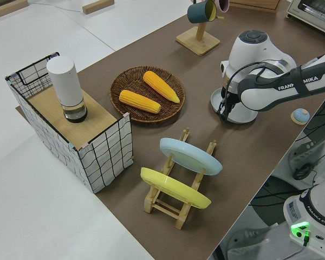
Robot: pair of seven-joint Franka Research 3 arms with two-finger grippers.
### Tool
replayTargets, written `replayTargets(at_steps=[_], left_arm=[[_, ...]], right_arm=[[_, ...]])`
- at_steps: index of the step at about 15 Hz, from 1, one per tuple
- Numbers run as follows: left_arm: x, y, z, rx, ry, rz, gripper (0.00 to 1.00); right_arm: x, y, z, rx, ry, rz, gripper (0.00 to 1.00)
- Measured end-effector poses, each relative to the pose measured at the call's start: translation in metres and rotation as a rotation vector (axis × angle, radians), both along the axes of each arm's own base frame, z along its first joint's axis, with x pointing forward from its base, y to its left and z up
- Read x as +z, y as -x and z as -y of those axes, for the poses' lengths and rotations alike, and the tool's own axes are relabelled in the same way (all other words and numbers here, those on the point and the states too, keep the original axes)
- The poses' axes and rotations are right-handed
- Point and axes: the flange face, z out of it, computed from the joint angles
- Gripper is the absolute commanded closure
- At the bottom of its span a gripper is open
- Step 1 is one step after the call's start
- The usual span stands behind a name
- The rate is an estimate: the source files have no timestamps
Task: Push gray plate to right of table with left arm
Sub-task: 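Push the gray plate with the left gripper away from the basket, then keep pushing the gray plate with the left gripper toward the toaster oven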
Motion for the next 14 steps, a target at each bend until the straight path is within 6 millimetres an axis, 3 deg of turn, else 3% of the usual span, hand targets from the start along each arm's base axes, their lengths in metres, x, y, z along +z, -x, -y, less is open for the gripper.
replayTargets(at_steps=[14], left_arm=[[-0.005, 0.025, 0.118, 0.112, 0.024, -0.003, 1.0]], right_arm=[[0.0, 0.0, 0.0, 0.0, 0.0, 0.0, 0.017]])
